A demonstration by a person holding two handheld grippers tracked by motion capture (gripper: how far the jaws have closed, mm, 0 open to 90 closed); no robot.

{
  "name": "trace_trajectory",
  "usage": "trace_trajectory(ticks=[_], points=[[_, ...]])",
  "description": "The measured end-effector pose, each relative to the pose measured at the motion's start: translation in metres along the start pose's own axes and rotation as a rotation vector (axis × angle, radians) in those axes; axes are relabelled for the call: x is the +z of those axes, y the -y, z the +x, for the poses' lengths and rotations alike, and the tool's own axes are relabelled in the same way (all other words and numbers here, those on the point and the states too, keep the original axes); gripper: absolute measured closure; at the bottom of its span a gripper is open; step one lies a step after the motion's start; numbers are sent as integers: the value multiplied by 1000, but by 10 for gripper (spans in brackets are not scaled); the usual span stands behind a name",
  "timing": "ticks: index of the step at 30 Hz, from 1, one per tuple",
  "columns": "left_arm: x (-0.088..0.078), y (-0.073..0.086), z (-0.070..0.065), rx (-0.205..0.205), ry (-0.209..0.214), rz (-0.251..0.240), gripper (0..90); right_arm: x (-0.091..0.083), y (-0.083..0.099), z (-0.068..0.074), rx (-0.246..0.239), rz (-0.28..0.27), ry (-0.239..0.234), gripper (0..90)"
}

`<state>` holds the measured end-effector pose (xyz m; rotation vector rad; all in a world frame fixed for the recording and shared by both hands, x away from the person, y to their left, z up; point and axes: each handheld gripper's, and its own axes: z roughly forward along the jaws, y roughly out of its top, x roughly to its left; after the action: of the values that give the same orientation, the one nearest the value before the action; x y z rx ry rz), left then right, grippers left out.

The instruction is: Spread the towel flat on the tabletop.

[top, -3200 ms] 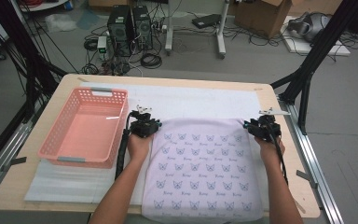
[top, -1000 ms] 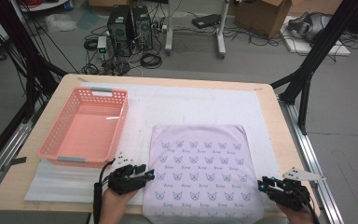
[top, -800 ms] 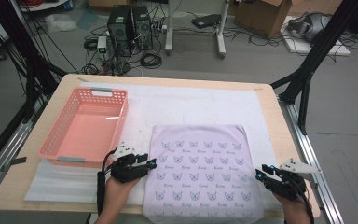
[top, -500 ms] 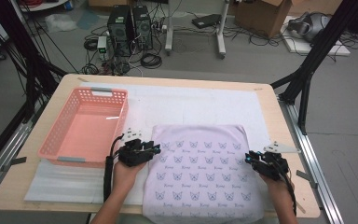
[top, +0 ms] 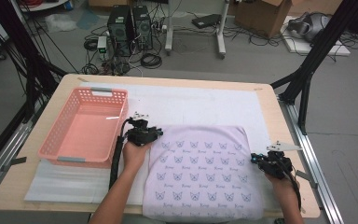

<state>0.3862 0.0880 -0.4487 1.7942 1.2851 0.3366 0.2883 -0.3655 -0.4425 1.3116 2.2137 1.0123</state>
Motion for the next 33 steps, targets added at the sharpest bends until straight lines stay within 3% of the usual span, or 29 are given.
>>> trace_trajectory(ticks=[5,8,10,12,13,16,18,20,22,26,29,31,33], points=[[10,-2,-1,34,-49,-24,671,5,-8,3,-21,-24,-35,821],[12,-3,-7,108,-124,-5,815,4,-9,5,-23,-31,-42,795],[13,-5,-7,137,-146,2,881,4,-9,5,-22,-37,-50,784],[14,-7,-5,123,-199,-9,884,4,-9,6,-27,-37,-53,776],[14,-7,-3,91,-191,-17,884,4,-9,7,-29,-43,-53,775],[12,-7,0,86,-172,-22,874,2,-8,6,-24,-51,-53,767],[7,-8,3,54,-114,-41,750,2,-9,4,-15,-54,-50,748],[0,-7,4,41,-59,-89,614,2,-9,3,-9,-65,-35,716],[-8,-5,1,44,31,-146,587,2,-9,2,0,-71,-24,695],[-21,-1,-6,110,182,-205,490,-1,-9,2,14,-88,-7,597],[-30,4,-11,204,239,-265,488,-5,-9,1,12,-99,13,478],[-36,5,-13,208,260,-230,452,-8,-8,0,6,-106,22,393],[-39,5,-14,172,281,-194,372,-10,-9,-2,-10,-111,31,333]])
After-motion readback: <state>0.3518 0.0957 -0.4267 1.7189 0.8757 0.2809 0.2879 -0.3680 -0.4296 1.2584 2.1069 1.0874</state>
